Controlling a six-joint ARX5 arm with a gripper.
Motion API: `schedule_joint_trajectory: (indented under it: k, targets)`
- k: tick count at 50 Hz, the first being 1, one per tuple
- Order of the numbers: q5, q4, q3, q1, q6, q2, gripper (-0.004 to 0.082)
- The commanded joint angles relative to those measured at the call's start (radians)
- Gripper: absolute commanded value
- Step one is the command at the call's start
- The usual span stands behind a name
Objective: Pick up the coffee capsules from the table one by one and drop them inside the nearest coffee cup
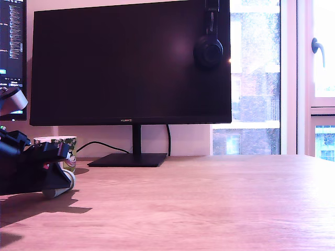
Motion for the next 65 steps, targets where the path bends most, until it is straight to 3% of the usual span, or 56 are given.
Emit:
schedule_joint_trajectory:
  k: [1,15,33,47,59,65]
  targets:
    - [0.001,0.009,-0.001,-0.002,0.012,0.008,0.0068]
    - [0.017,0.02,-0.001,-0.002,0.011,-0.023,0.0069]
    - [0.032,-0.01,0.0,0.013,0.023,-0.242,0.0069]
    - [0.019,-0.1,0.053,0.113,0.098,-0.356,0.0069]
    - [0.027,-0.272,0.198,0.212,0.17,-0.365,0.0069]
    - [0.043,-0.39,0.275,0.244,0.177,-0.365,0.0069]
